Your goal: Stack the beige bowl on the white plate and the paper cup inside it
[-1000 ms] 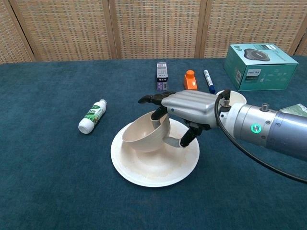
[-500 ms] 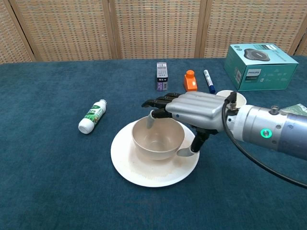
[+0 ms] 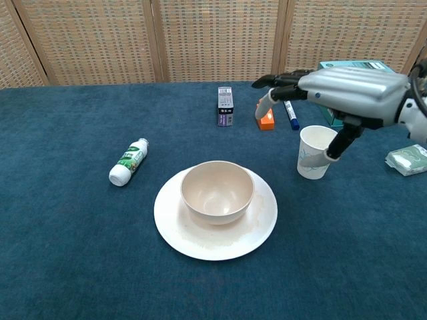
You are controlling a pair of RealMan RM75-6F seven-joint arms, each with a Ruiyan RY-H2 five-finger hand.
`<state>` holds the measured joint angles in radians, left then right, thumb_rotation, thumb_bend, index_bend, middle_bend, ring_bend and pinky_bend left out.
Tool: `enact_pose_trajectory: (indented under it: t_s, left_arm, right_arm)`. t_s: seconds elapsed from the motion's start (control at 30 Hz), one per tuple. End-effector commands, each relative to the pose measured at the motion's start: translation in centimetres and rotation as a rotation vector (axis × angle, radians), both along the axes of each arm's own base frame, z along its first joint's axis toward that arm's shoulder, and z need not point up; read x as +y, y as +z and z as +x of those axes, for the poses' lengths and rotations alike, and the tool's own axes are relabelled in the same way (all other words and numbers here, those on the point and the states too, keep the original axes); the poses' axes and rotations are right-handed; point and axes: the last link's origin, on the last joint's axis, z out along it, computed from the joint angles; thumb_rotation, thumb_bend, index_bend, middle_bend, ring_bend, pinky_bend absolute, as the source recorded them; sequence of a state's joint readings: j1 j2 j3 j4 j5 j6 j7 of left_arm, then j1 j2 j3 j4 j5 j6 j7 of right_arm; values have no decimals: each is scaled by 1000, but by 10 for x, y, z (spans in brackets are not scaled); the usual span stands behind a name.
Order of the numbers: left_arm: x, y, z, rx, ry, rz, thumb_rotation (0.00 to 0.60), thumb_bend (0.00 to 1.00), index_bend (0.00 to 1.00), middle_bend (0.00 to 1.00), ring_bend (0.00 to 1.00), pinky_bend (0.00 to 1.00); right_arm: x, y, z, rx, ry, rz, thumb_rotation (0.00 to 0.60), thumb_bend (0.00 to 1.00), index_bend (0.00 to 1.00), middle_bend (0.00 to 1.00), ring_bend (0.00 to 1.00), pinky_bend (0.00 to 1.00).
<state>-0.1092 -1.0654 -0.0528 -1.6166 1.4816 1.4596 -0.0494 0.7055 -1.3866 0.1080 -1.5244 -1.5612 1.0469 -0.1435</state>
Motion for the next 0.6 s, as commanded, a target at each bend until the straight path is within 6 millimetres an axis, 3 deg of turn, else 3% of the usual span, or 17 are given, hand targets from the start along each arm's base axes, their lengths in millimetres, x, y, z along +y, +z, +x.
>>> enact_pose_trajectory:
  t_s: [0.03,0.23,0.6]
  left_arm:
    - [0,0,0,0,-1,0,600,0,0,0,0,0]
    - [1,-1,0,4,-1,1,600,0,0,0,0,0]
    - [3,-3,-1,15,5,-4,600,0,0,0,0,0]
  right_arm:
    - [-14,18,-23,26,-117,-28,600,169,216,0,0,0]
    - [-17,10,-50,69,-198,-13,600,181,262,0,0,0]
    - [-29,-11,-74,103,-261,-10,600,187,379,0,0,0]
